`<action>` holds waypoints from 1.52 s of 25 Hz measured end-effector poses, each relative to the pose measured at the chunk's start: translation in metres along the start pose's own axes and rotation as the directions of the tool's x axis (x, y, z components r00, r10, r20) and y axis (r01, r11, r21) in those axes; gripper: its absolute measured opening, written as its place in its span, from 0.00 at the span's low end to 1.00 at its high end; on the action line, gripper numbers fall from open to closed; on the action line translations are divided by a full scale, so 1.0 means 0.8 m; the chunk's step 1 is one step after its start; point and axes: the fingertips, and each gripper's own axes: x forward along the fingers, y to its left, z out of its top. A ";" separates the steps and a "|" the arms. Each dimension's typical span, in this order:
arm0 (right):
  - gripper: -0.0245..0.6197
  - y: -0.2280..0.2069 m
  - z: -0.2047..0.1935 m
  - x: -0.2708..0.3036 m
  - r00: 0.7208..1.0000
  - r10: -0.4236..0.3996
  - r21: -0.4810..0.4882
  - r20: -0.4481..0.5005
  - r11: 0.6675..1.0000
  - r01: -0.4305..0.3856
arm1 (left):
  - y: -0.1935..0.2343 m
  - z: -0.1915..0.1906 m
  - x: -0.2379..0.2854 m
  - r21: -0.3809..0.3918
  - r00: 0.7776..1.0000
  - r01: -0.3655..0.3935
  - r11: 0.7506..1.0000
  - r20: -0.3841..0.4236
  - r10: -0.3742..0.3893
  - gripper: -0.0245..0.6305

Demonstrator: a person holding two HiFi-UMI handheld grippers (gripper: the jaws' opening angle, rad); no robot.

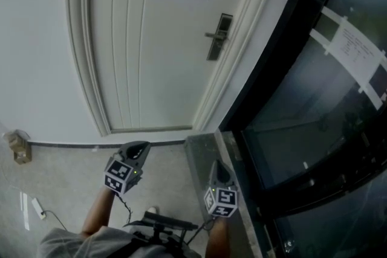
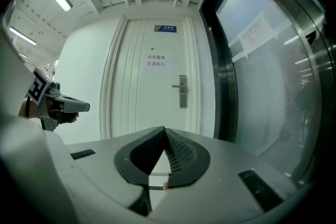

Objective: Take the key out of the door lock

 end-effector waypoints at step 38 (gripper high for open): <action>0.05 -0.071 0.033 0.285 0.999 -0.026 -0.023 0.022 0.999 0.027 | 0.163 0.020 0.249 -0.003 1.000 0.006 1.000 -0.003 -0.006 0.04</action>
